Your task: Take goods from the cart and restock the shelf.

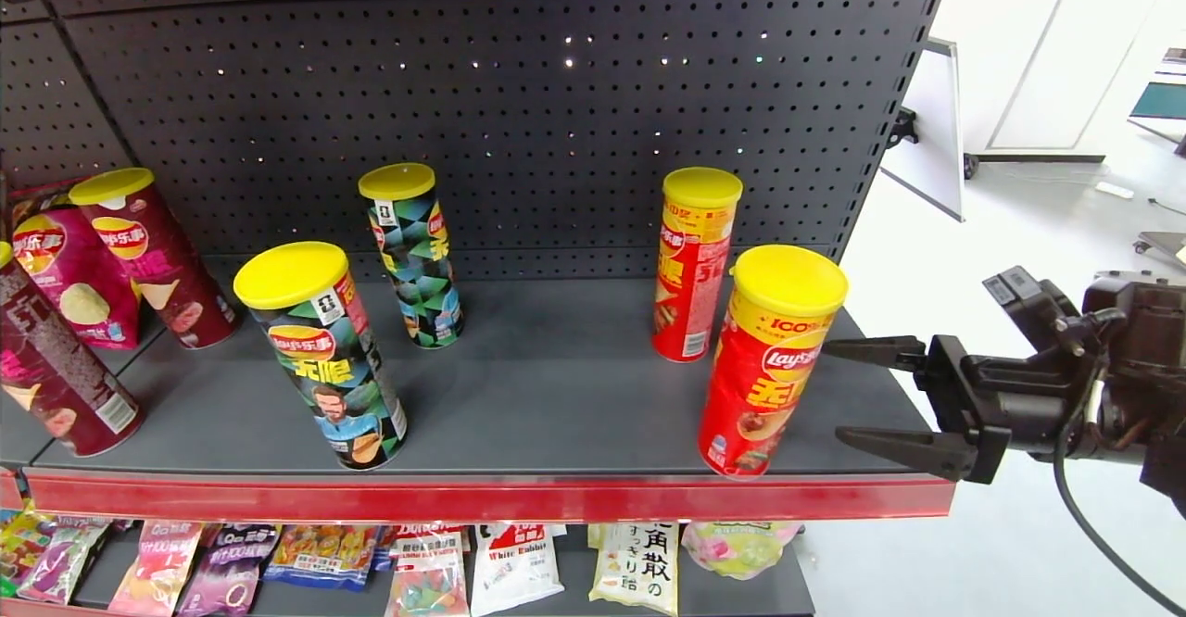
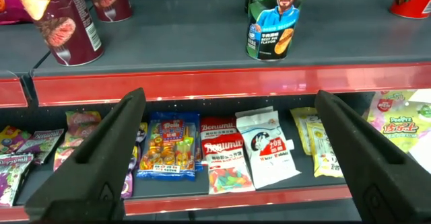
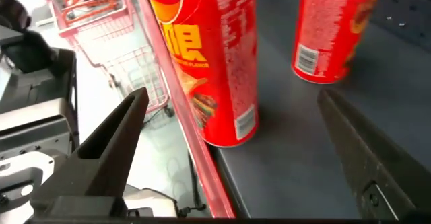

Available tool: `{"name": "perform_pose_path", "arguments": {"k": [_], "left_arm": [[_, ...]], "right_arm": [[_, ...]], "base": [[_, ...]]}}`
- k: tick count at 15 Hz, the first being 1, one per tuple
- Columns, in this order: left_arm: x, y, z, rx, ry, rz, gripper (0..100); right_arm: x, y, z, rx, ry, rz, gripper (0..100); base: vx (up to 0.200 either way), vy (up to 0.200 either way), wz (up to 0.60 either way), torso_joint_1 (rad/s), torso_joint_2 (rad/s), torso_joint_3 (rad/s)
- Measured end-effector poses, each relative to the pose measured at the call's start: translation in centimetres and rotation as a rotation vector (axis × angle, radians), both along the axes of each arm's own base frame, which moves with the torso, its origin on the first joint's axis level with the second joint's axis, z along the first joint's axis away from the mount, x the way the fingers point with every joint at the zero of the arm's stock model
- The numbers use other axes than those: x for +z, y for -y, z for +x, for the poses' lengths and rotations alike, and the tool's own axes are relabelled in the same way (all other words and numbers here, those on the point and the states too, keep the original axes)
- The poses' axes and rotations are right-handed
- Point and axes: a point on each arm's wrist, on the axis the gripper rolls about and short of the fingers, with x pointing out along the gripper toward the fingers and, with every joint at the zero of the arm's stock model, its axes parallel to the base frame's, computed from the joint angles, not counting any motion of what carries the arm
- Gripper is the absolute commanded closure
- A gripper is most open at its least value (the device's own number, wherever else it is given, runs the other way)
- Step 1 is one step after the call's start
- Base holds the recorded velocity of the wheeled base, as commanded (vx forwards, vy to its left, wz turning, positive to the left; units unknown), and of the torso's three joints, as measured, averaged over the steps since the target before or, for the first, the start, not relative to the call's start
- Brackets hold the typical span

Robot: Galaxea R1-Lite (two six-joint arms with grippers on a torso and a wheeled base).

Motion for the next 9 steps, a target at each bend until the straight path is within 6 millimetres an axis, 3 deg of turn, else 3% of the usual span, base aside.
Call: {"name": "perform_pose_path", "arguments": {"k": [9], "left_arm": [[0.0, 0.0, 0.0, 0.000, 0.000, 0.000, 0]], "right_arm": [[-0.5, -1.5, 2.3, 0.028, 0.009, -0.014, 0]], "base": [[0.000, 0.000, 0.00, 0.000, 0.00, 0.000]]}}
